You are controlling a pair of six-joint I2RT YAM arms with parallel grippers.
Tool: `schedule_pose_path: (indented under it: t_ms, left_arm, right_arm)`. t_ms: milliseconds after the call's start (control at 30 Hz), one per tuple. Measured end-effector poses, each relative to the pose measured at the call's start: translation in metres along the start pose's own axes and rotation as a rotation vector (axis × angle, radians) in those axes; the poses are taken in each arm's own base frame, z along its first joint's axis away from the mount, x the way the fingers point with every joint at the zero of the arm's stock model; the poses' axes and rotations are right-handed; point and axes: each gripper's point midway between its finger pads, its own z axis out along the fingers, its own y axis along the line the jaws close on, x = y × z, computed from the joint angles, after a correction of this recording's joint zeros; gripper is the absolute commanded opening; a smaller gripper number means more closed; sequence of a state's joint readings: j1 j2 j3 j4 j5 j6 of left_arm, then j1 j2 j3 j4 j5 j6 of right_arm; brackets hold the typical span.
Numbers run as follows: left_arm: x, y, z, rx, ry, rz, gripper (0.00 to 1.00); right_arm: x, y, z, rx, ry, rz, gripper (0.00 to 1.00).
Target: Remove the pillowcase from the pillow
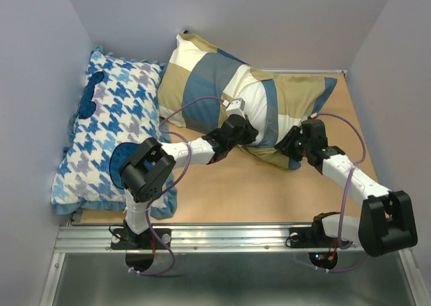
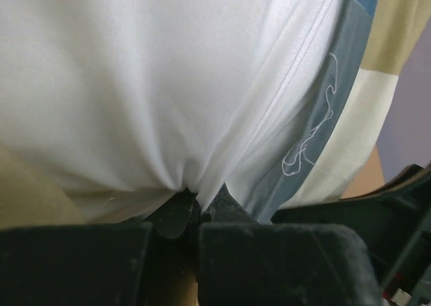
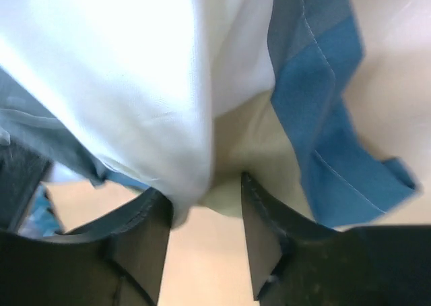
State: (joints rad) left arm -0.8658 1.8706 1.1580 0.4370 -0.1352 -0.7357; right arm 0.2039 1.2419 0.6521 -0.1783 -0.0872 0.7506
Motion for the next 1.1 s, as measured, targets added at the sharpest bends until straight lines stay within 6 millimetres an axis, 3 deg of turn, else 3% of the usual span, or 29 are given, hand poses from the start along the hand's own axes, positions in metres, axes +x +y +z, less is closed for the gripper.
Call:
schedule_pose_path:
  t_ms: [33, 200, 267, 367, 467, 533, 733, 867, 933, 1033, 1067, 1100]
  left_arm:
    - [-0.001, -0.002, 0.0, 0.008, -0.006, -0.008, 0.0]
    - [-0.005, -0.006, 0.003, 0.028, -0.025, -0.038, 0.0]
    - [-0.005, -0.006, 0.004, 0.03, -0.027, -0.042, 0.0]
    - [-0.005, -0.007, 0.004, 0.032, -0.028, -0.046, 0.0]
    - [-0.005, -0.007, 0.004, 0.034, -0.029, -0.05, 0.0]
    - [-0.005, -0.007, 0.004, 0.034, -0.03, -0.052, 0.0]
    - [-0.005, -0.008, 0.004, 0.036, -0.031, -0.058, 0.0]
    - [-0.005, -0.009, 0.004, 0.037, -0.031, -0.058, 0.0]
    - [-0.004, -0.009, 0.004, 0.038, -0.03, -0.057, 0.0]
    - [-0.004, -0.01, 0.004, 0.038, -0.03, -0.055, 0.0]
    - [-0.004, -0.01, 0.004, 0.038, -0.031, -0.054, 0.0]
    - [-0.004, -0.01, 0.004, 0.037, -0.031, -0.054, 0.0]
  right_arm:
    - [-0.005, 0.001, -0.007, 0.013, -0.017, -0.013, 0.62]
    - [-0.032, 0.014, -0.043, 0.045, -0.1, -0.052, 0.71]
    - [-0.048, 0.033, -0.06, 0.03, -0.15, -0.067, 0.74]
    - [-0.052, 0.062, -0.071, 0.001, -0.178, -0.11, 0.77]
    - [-0.042, 0.085, -0.066, 0.003, -0.166, -0.149, 0.8]
    - [-0.029, 0.09, -0.055, 0.022, -0.133, -0.17, 0.81]
    - [-0.011, 0.052, -0.016, 0.222, -0.078, -0.172, 0.83]
    - [-0.008, 0.04, -0.004, 0.283, -0.074, -0.167, 0.74]
    - [-0.007, 0.037, -0.001, 0.299, -0.077, -0.165, 0.64]
    - [-0.01, 0.036, -0.001, 0.305, -0.092, -0.155, 0.46]
    - [-0.01, 0.035, -0.002, 0.304, -0.1, -0.154, 0.32]
    - [-0.01, 0.034, -0.002, 0.302, -0.104, -0.154, 0.26]
